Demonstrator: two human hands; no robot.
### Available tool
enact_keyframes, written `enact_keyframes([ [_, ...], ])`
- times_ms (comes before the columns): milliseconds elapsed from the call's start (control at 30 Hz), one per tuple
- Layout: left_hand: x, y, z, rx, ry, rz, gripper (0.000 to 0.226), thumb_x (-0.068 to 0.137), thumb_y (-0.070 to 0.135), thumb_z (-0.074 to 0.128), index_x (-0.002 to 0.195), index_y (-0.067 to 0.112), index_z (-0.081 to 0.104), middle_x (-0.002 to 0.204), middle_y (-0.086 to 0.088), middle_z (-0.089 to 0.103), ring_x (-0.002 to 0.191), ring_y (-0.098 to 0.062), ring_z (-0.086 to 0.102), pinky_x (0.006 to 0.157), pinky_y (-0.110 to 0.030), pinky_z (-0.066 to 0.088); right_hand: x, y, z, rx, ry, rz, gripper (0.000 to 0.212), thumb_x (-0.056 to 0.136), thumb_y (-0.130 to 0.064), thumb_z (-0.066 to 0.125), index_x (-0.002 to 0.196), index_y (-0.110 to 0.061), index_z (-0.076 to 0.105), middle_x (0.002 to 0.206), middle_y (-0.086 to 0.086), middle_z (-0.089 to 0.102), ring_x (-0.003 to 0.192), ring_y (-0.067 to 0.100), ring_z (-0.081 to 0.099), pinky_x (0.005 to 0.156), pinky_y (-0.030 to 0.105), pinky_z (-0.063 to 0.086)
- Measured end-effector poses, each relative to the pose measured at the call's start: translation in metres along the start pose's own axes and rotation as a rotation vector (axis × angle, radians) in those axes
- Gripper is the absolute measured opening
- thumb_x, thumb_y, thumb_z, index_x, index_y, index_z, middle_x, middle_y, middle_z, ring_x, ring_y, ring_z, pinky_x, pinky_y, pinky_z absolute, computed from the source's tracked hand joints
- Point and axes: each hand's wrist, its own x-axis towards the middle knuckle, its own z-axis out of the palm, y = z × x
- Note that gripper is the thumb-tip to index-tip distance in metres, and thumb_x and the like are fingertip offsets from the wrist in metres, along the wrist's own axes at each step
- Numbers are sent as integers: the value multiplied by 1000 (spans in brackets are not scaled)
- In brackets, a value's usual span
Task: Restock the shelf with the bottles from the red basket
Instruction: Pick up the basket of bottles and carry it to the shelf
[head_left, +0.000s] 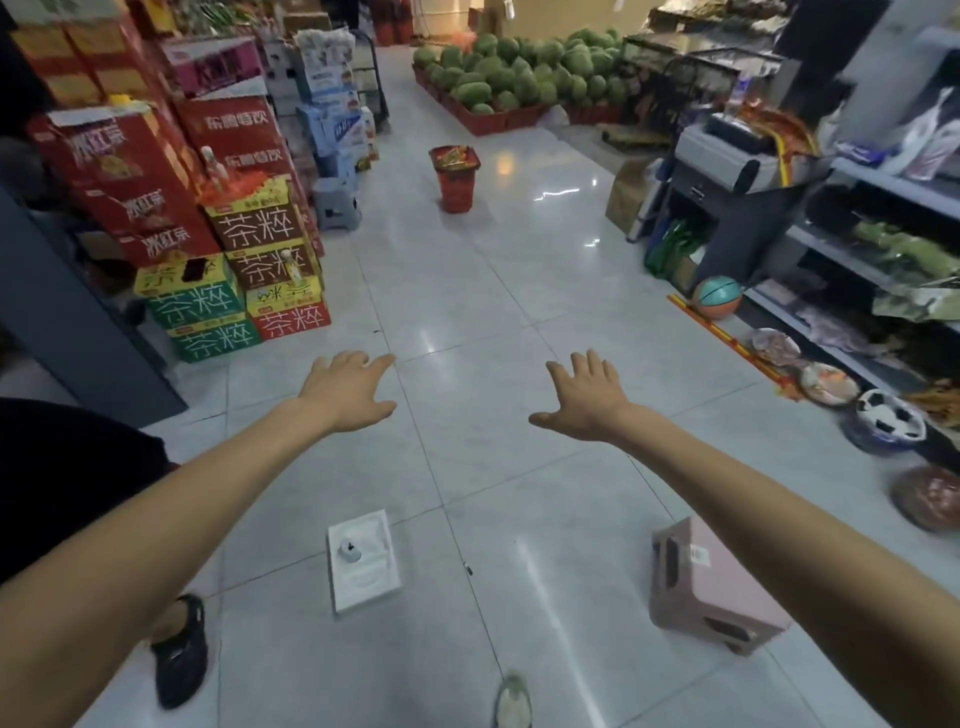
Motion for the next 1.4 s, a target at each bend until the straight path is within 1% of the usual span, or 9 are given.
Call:
enact_keyframes([
  [200, 107, -5, -14, 39, -25, 36, 81, 93, 63, 50, 162, 32, 20, 157, -9, 42, 146, -30, 36, 115, -50, 33, 115, 26, -26, 48, -10, -31, 96, 88, -75, 46, 159, -18, 17, 162, 22, 17, 152, 45, 3, 123, 55, 9],
  [367, 212, -28, -7, 21, -52, 4, 83, 93, 66, 49, 162, 32, 20, 159, -9, 40, 148, -29, 34, 117, -51, 31, 225, 41, -40, 34, -26, -46, 96, 89, -75, 47, 160, -18, 14, 164, 21, 14, 153, 44, 1, 124, 55, 7],
  [533, 335, -69, -9, -4, -71, -16, 84, 94, 68, 46, 163, 32, 15, 163, -10, 33, 151, -30, 28, 119, -52, 28, 354, 47, -67, -12, -43, -61, 98, 89, -74, 48, 161, -18, 12, 165, 22, 11, 153, 44, -1, 124, 55, 6],
  [633, 409, -99, -30, -27, -71, -21, 85, 94, 70, 44, 163, 32, 14, 164, -10, 31, 152, -30, 26, 118, -52, 28, 437, 46, -103, -16, -41, -56, 100, 88, -76, 48, 161, -19, 11, 167, 21, 6, 154, 43, -3, 124, 55, 6],
  [733, 480, -129, -55, -27, -30, -38, 85, 93, 72, 42, 163, 32, 15, 164, -10, 32, 152, -30, 25, 120, -55, 24, 513, 46, -134, 16, -3, -40, 106, 85, -84, 41, 162, -22, 3, 168, 20, -6, 154, 42, -10, 124, 56, 2],
  [900, 587, -157, -89, -8, 13, -38, 82, 95, 74, 34, 163, 33, 13, 166, -9, 26, 154, -30, 19, 121, -56, 19, 607, 60, -154, 73, 12, -9, 112, 80, -90, 34, 162, -23, -4, 168, 18, -13, 153, 41, -16, 125, 56, -2],
  [1067, 706, -167, -106, -24, 19, -37, 80, 96, 75, 26, 163, 35, 11, 167, -9, 22, 155, -30, 15, 120, -54, 21, 714, 94, -165, 87, 15, 3, 113, 80, -91, 34, 162, -23, -4, 168, 19, -13, 153, 41, -17, 125, 55, -3],
  [1233, 850, -170, -133, -28, 20, -37, 82, 96, 75, 32, 163, 34, 11, 168, -9, 18, 155, -31, 15, 120, -59, 18, 849, 140, -184, 71, 54, 7, 112, 81, -88, 38, 163, -22, -1, 168, 19, -8, 154, 42, -13, 124, 56, -1],
  [1400, 973, -164, -167, -35, -36, -39, 84, 95, 77, 29, 163, 34, 8, 169, -10, 16, 155, -32, 15, 122, -60, 15, 972, 182, -211, 108, 12, 33, 109, 84, -85, 40, 162, -21, 0, 168, 21, -6, 154, 43, -10, 124, 56, 1],
])
